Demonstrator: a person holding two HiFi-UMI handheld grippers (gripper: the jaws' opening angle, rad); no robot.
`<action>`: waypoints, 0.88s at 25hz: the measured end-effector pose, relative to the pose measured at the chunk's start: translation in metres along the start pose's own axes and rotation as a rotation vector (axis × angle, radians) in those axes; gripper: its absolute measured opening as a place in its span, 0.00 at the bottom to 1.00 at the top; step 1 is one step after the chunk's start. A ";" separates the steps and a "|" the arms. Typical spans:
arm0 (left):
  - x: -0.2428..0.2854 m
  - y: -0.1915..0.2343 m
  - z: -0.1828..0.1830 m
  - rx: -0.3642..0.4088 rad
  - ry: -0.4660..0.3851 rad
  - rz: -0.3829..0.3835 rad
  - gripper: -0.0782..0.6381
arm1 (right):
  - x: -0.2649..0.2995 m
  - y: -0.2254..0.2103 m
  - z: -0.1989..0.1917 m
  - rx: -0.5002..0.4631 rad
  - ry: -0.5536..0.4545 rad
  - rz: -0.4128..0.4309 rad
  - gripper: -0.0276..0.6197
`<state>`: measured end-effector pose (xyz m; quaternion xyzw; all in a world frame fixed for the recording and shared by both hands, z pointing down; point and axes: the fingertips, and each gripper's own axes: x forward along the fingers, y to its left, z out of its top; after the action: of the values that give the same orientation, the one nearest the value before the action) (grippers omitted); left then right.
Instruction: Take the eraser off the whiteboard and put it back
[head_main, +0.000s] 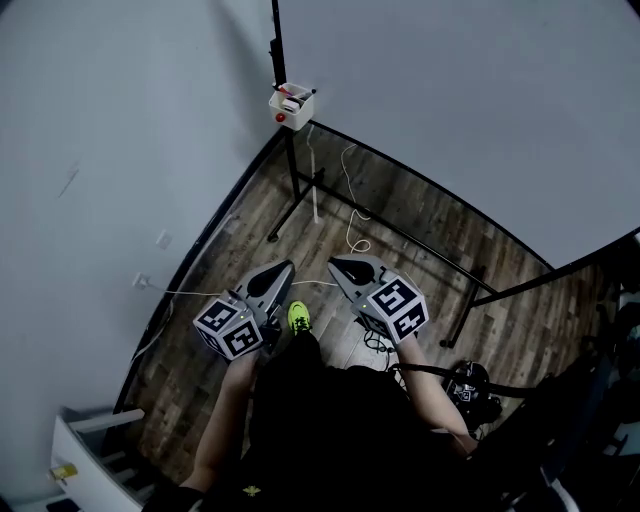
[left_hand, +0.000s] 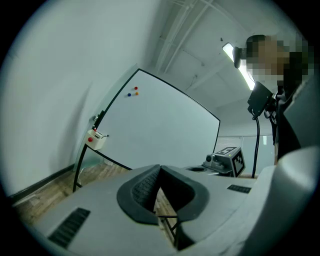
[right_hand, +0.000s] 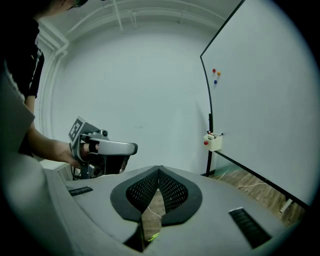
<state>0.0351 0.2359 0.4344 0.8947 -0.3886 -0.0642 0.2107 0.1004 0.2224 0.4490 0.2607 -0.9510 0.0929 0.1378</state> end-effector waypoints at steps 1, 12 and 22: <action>0.004 0.006 0.004 0.000 0.001 -0.003 0.14 | 0.006 -0.005 0.003 0.002 0.003 -0.002 0.04; 0.053 0.084 0.061 0.012 0.010 -0.053 0.14 | 0.085 -0.060 0.045 0.020 -0.004 -0.021 0.04; 0.084 0.146 0.087 0.030 0.035 -0.076 0.14 | 0.145 -0.105 0.062 0.016 -0.001 -0.071 0.04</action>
<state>-0.0288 0.0580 0.4221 0.9130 -0.3514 -0.0507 0.2012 0.0221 0.0493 0.4462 0.2953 -0.9405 0.0952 0.1383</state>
